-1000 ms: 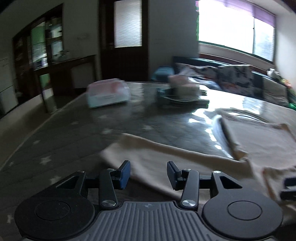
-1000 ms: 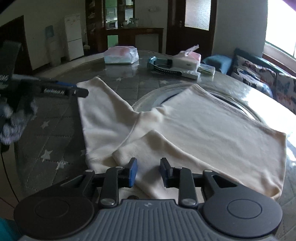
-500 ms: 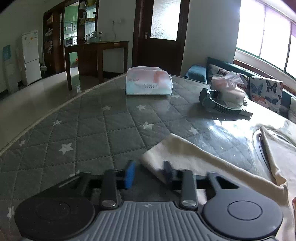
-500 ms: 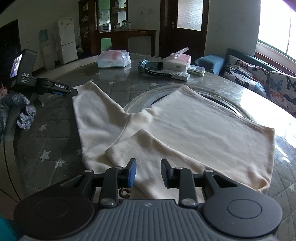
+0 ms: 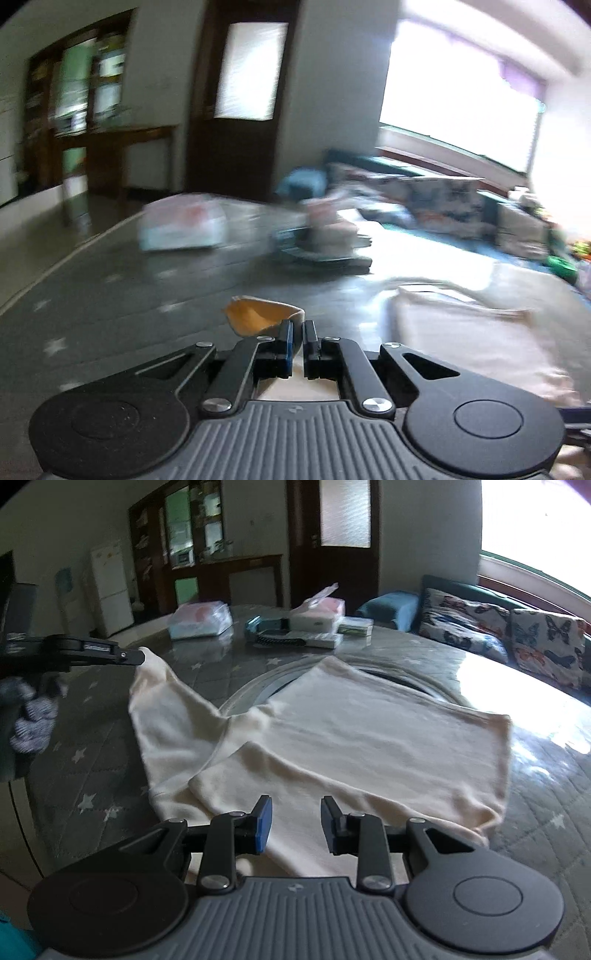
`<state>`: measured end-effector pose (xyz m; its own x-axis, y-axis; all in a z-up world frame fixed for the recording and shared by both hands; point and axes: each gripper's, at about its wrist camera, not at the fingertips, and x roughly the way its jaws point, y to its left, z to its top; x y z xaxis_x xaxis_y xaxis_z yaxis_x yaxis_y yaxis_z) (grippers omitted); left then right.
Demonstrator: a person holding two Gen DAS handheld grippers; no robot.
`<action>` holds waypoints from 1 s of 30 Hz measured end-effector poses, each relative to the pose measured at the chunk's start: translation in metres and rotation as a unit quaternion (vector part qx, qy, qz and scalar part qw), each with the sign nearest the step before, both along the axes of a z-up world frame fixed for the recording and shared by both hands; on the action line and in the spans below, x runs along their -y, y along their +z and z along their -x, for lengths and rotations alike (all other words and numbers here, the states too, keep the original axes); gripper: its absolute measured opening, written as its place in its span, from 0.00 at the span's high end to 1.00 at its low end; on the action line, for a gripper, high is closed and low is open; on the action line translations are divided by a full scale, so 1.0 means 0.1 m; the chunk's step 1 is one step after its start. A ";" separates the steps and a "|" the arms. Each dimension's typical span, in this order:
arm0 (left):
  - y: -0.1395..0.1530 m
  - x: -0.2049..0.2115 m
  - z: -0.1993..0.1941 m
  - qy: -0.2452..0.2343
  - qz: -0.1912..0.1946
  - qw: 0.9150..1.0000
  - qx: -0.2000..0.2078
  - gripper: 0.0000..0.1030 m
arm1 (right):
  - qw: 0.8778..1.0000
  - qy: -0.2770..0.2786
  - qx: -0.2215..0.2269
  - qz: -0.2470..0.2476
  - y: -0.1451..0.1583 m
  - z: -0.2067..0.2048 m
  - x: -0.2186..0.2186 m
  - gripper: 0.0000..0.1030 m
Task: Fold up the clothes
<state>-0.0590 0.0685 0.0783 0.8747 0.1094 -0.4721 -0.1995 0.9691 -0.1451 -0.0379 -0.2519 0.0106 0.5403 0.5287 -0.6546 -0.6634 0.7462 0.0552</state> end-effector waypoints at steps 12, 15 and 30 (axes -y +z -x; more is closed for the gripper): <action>0.06 1.41 -0.05 -0.215 -0.019 0.976 -0.001 0.95 | 0.996 -0.081 -0.006 -0.039 0.04 -0.04 0.58 0.72; -0.07 1.61 -0.07 -0.246 -0.031 0.969 -0.022 0.93 | 0.994 -0.096 -0.013 -0.044 0.03 -0.05 0.68 0.72; -0.20 0.96 0.23 -0.194 -0.063 0.979 -0.025 0.64 | 0.997 -0.050 -0.046 -0.046 -0.04 -0.11 0.30 0.72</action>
<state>-0.0824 -0.0273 0.0581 0.8379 -0.1666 -0.5198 0.1839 0.9828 -0.0185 -0.0270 -0.2820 0.0069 0.5340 0.5344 -0.6552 -0.5747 0.7978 0.1824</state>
